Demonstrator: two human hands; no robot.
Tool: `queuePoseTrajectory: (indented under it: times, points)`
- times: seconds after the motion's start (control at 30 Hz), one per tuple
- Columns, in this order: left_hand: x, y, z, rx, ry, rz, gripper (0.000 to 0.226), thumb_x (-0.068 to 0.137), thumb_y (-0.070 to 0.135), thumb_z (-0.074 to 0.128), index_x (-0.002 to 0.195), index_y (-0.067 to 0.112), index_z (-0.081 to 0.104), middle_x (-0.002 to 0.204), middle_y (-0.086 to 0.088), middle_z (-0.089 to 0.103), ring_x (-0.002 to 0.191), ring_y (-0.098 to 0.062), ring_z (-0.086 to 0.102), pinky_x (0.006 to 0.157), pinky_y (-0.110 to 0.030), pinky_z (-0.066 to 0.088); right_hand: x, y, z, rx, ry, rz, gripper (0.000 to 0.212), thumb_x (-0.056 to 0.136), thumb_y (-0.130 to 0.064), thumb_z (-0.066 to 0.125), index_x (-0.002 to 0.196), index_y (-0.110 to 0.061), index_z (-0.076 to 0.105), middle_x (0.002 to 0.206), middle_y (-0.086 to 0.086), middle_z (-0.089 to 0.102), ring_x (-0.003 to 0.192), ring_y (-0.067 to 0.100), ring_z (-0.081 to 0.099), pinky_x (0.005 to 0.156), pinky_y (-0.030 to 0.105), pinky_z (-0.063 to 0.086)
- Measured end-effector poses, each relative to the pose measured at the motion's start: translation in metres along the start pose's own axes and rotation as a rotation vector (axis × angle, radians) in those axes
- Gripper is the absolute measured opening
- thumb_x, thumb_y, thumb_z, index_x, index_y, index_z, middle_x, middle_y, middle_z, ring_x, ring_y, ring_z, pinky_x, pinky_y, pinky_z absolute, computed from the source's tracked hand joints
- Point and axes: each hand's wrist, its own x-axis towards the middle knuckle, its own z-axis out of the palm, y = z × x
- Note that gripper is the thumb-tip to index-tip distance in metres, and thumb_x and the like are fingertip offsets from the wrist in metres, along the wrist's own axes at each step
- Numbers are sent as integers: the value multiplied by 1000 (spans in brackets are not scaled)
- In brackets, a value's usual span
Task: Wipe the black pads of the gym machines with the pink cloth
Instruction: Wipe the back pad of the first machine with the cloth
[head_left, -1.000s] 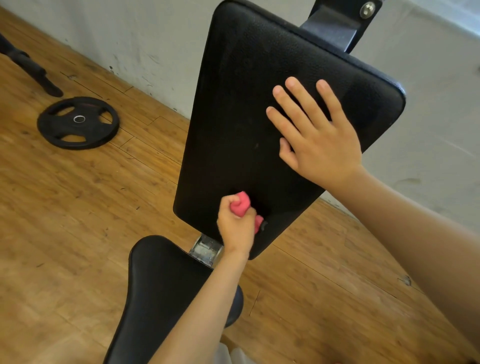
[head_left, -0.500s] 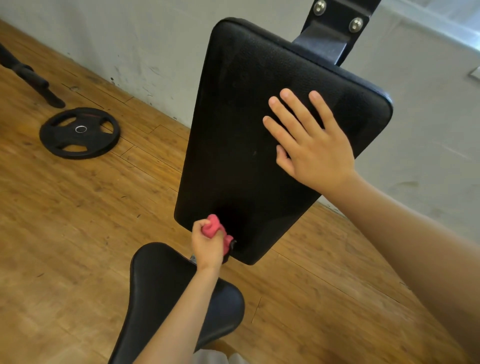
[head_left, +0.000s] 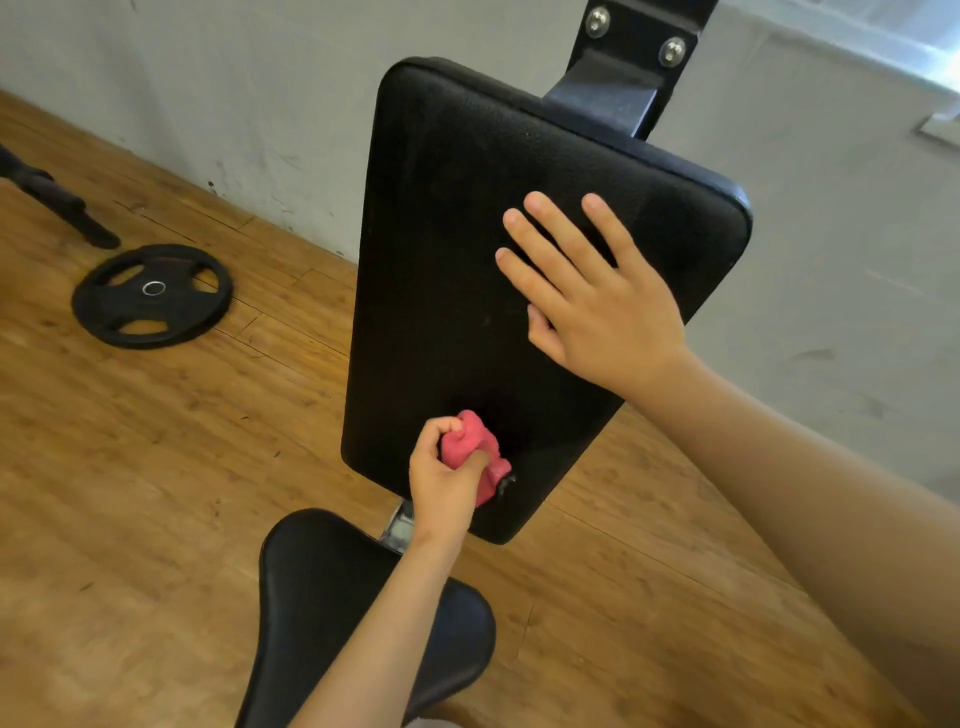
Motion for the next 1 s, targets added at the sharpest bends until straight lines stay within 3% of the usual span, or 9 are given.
queuePoseTrajectory:
  times: [0.13, 0.3, 0.4, 0.47, 0.6, 0.73, 0.83, 0.9, 1.0]
  points:
    - [30, -13, -32, -120, 181, -132, 34, 80, -3, 67, 88, 27, 56, 105, -11, 65, 89, -25, 69, 74, -36, 58, 0, 1, 0, 19, 2, 11, 51, 97, -31, 36, 145, -12, 38, 154, 13, 32, 143, 30, 27, 116, 48, 13]
    - [54, -17, -62, 17, 270, -122, 33, 85, -4, 60, 91, 26, 51, 95, -11, 67, 77, -20, 70, 68, -33, 57, 2, 0, 0, 41, -13, 15, 50, 99, -31, 32, 145, -12, 37, 154, 13, 32, 144, 29, 26, 116, 48, 14]
    - [39, -12, -58, 68, 224, -132, 25, 86, -5, 60, 95, 16, 52, 84, -1, 63, 58, 4, 63, 52, -12, 49, 1, 0, -2, 72, -42, 29, 50, 99, -30, 32, 145, -12, 36, 155, 12, 30, 145, 30, 23, 117, 48, 14]
    - [26, -10, -55, 76, 134, -138, 23, 85, -6, 62, 97, 11, 54, 86, 0, 60, 59, 5, 62, 49, -10, 46, 0, 0, -3, 89, -72, 28, 51, 99, -30, 33, 146, -12, 35, 156, 12, 28, 146, 30, 21, 118, 48, 13]
    - [10, 5, -51, -27, -133, -187, 22, 80, 3, 70, 95, 17, 61, 102, -8, 64, 92, -25, 66, 75, -38, 56, 3, -4, -17, 292, -153, 111, 53, 91, -25, 44, 142, -13, 42, 155, 12, 30, 146, 29, 20, 119, 48, 8]
    - [3, 33, -50, -241, -364, -223, 23, 77, 20, 74, 96, 15, 62, 103, -9, 65, 96, -28, 63, 82, -44, 50, -31, -53, -56, 862, -293, 432, 44, 87, -26, 59, 129, -19, 57, 143, 0, 48, 142, 16, 29, 121, 38, 13]
    - [-3, 48, -49, -274, -445, -213, 21, 80, 27, 67, 94, 14, 59, 102, -11, 63, 94, -28, 61, 81, -43, 49, -61, -101, -88, 1335, -464, 893, 37, 92, -35, 58, 129, -30, 53, 131, -16, 50, 125, -1, 42, 109, 28, 36]
    - [-8, 50, -47, -239, -450, -213, 16, 84, 26, 65, 92, 14, 59, 108, -14, 63, 98, -29, 62, 83, -42, 50, -71, -126, -101, 1518, -500, 1141, 34, 92, -37, 59, 125, -36, 51, 122, -22, 51, 115, -9, 45, 98, 20, 42]
    - [-19, 46, -44, -157, -459, -232, 14, 83, 23, 63, 93, 13, 60, 112, -14, 64, 100, -29, 64, 79, -38, 53, -76, -148, -109, 1631, -433, 1322, 34, 88, -36, 65, 120, -37, 52, 112, -22, 54, 105, -6, 52, 88, 18, 46]
